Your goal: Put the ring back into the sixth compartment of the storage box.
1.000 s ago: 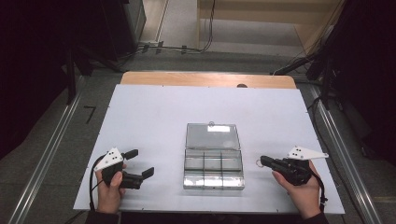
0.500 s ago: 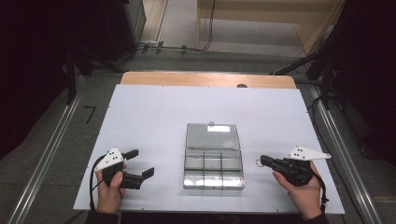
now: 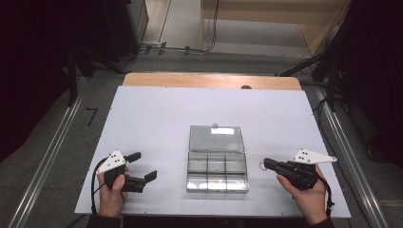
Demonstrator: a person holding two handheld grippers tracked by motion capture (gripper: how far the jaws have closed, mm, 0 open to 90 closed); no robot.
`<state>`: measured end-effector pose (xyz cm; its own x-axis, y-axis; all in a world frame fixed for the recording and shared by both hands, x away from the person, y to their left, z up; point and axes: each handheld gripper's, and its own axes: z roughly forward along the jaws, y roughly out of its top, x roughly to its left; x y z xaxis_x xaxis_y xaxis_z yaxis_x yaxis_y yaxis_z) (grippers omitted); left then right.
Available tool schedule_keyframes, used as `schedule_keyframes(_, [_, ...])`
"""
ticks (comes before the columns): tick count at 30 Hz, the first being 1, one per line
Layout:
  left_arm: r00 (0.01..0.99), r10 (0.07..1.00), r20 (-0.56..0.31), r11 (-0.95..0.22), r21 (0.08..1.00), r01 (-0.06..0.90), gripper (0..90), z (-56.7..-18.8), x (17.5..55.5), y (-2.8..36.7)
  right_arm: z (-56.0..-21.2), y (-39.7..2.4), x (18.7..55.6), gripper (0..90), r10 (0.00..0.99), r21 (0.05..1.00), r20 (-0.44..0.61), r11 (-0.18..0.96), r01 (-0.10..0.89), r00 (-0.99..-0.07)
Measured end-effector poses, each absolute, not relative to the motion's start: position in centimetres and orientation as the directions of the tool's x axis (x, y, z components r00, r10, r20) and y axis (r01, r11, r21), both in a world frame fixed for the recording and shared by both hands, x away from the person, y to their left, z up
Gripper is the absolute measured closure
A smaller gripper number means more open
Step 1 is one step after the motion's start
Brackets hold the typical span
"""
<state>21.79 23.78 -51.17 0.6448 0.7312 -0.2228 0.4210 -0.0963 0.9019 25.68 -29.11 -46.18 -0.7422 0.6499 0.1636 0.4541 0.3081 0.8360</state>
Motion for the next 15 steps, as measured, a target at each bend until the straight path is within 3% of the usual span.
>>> schedule_keyframes(15, [0.645, 0.731, -0.224, -0.094, 0.903, 0.42, 0.0, -51.18, 21.79, 23.78, -45.96, -28.55, 25.4, 86.5, 0.633, 0.839, 0.164, 0.314, 0.444, -0.757])
